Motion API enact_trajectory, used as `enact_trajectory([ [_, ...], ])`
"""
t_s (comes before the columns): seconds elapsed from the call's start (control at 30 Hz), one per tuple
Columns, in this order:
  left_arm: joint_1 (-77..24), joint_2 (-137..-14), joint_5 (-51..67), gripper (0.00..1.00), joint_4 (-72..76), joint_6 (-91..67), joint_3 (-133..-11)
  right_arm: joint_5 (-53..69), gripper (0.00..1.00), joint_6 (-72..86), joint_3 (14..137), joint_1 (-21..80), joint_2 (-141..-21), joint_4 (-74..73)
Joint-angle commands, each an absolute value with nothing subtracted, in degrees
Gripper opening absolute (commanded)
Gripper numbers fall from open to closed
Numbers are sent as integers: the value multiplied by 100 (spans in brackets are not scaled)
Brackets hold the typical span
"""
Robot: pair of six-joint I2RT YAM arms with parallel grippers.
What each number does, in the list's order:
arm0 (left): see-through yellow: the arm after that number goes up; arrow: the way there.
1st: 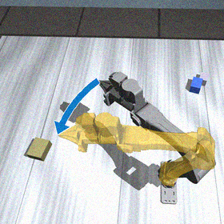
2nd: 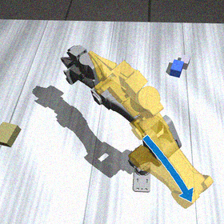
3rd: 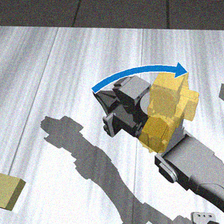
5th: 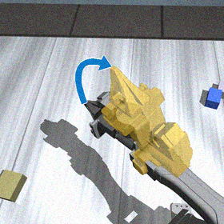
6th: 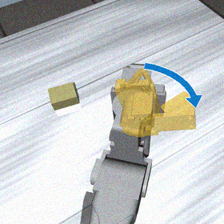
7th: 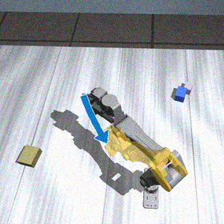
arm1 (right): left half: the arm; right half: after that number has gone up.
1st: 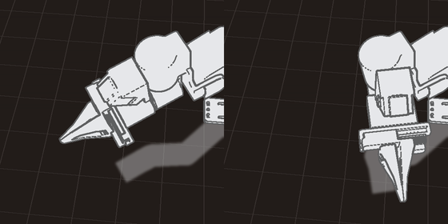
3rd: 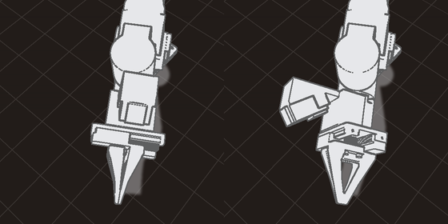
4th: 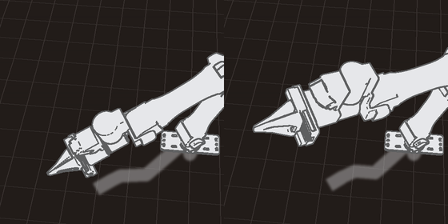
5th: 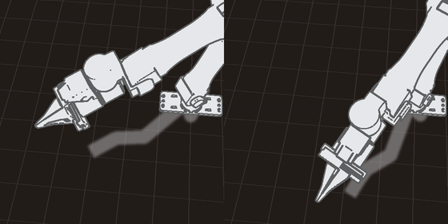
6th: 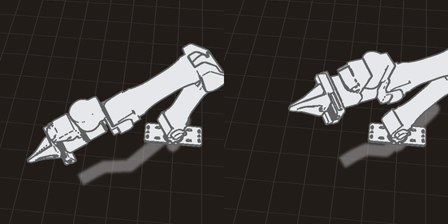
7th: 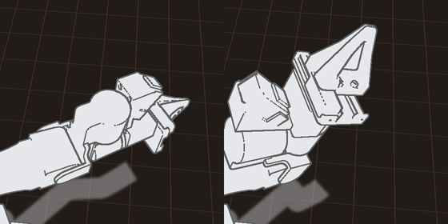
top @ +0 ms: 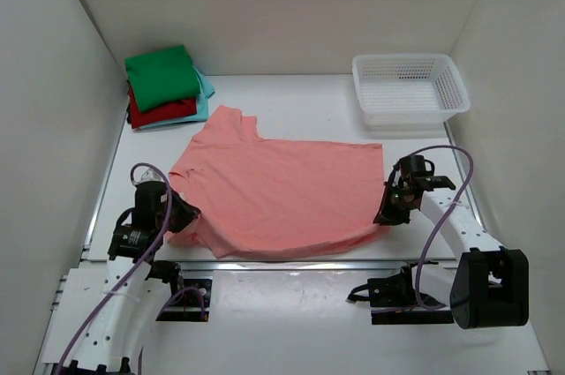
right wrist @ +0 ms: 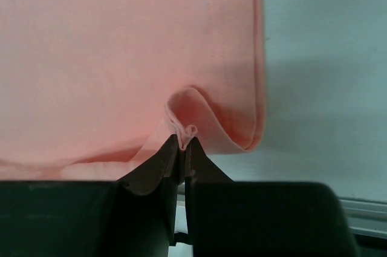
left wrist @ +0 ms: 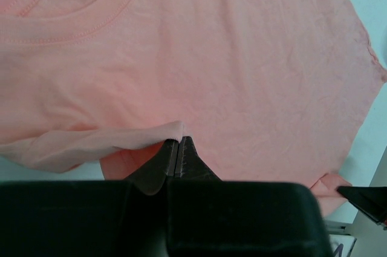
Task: Fold and stack the t-shirts
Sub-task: Fold the flattened tshirt in 1/3 of the way
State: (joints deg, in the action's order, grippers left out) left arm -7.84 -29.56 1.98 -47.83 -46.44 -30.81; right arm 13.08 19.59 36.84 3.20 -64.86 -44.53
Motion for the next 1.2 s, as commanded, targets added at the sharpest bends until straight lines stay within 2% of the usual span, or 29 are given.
enact_trajectory([
  [0.0,-590,-3234,9,0,-4413,-4421,-3331,923,0,2214,3831,141,-6434,-4544],
  [0.2,-352,-3840,-246,0,-4087,-4070,-3656,510,0,2294,4139,-148,-6389,-4772],
  [0.43,-97,-4605,-141,0,-3648,-3745,-3911,773,0,2557,4035,-527,-6179,-4861],
  [0.57,-79,-4825,-166,1,-3394,-3726,-3876,800,0,2549,4104,-519,-6547,-4685],
  [0.67,-105,-4921,-158,6,-3244,-3753,-3823,835,0,2593,4122,-501,-6723,-4624],
  [0.7,-88,-4957,-176,14,-3234,-3805,-3806,896,2,2601,4131,-527,-6802,-4501],
  [0.73,-70,-4983,-211,25,-3252,-3762,-3788,923,10,2593,4122,-536,-6838,-4483],
  [0.8,-79,-5001,-281,34,-3208,-3736,-3823,897,19,2575,4218,-598,-6864,-4299],
  [0.87,-18,-5062,-465,39,-3164,-3736,-3893,844,23,2566,4420,-650,-7004,-4193],
  [0.93,-26,-5124,-579,52,-3129,-3709,-3998,617,30,2558,4657,-729,-7101,-4149],
  [1.0,-9,-5176,-615,55,-3041,-3665,-4104,554,32,2558,4947,-773,-7136,-4018],
  [1.07,-26,-5238,-580,51,-3067,-3630,-4236,545,33,2584,5079,-756,-7163,-4025],
  [1.17,-18,-5177,-528,51,-3067,-3577,-4123,527,33,2505,5089,-581,-7164,-4034],
])
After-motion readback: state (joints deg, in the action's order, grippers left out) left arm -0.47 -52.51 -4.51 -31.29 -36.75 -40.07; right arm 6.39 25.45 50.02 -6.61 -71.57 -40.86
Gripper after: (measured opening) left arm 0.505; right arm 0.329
